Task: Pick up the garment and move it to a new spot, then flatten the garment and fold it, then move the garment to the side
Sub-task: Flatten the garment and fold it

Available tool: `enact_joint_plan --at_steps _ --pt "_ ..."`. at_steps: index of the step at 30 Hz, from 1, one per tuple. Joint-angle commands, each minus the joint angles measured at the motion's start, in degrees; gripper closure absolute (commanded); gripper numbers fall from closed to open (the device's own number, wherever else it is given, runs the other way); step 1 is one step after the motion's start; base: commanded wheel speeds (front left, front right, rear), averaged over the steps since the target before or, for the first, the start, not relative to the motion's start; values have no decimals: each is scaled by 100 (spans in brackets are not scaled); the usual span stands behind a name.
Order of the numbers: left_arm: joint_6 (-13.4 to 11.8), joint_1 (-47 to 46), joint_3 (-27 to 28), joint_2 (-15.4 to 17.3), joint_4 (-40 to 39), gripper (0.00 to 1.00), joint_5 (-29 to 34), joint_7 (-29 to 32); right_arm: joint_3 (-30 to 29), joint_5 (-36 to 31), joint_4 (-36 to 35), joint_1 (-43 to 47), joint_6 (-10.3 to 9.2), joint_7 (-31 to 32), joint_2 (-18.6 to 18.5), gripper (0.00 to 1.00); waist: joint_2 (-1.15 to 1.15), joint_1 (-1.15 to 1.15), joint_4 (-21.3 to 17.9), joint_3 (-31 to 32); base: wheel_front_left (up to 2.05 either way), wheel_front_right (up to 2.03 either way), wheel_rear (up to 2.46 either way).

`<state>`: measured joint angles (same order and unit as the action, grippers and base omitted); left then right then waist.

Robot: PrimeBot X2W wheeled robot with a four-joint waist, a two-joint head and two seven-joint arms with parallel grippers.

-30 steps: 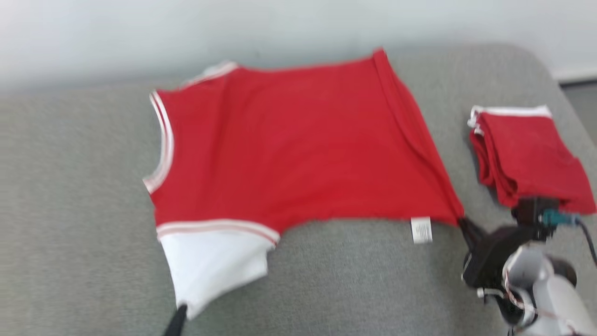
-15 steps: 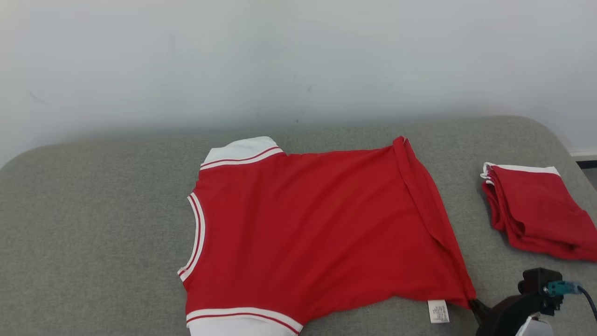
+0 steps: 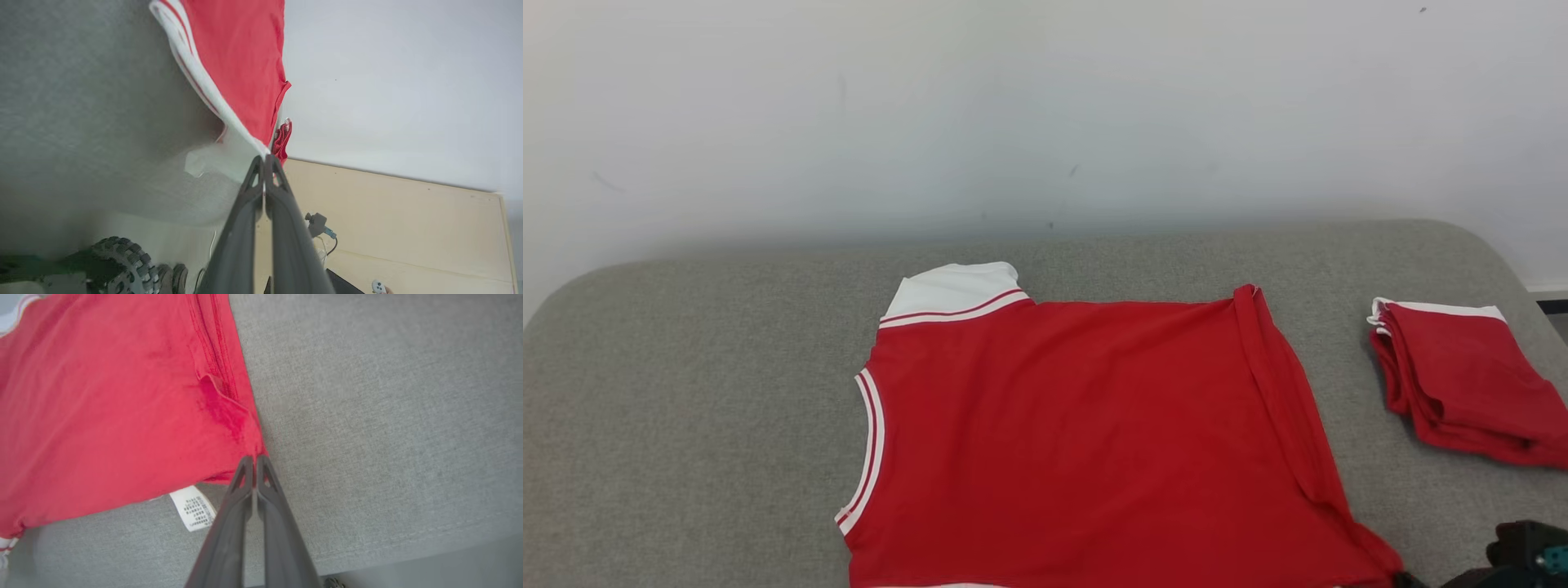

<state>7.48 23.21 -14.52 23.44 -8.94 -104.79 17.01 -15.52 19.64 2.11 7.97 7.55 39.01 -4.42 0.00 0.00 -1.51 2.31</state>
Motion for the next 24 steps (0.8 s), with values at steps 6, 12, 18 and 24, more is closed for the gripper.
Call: enact_joint_plan --at_steps 6,12,18,24 --pt "-7 -527 840 -681 -324 100 68 159 -200 81 47 -460 -11 -526 131 100 0 0 -4 -60 0 0 0" --pt "-7 -1494 729 -1114 285 100 1056 38 14 94 284 -921 -11 -849 150 100 0 0 43 -178 0 0 0" --pt "-7 -2273 427 -1501 919 100 2100 -717 243 46 626 -1364 -11 -1149 156 100 0 0 4 -338 0 0 0" --pt "-6 -2970 231 -1621 1556 100 2937 -1723 265 -20 1035 -1741 -11 -1469 157 100 0 0 -10 -556 0 0 0"
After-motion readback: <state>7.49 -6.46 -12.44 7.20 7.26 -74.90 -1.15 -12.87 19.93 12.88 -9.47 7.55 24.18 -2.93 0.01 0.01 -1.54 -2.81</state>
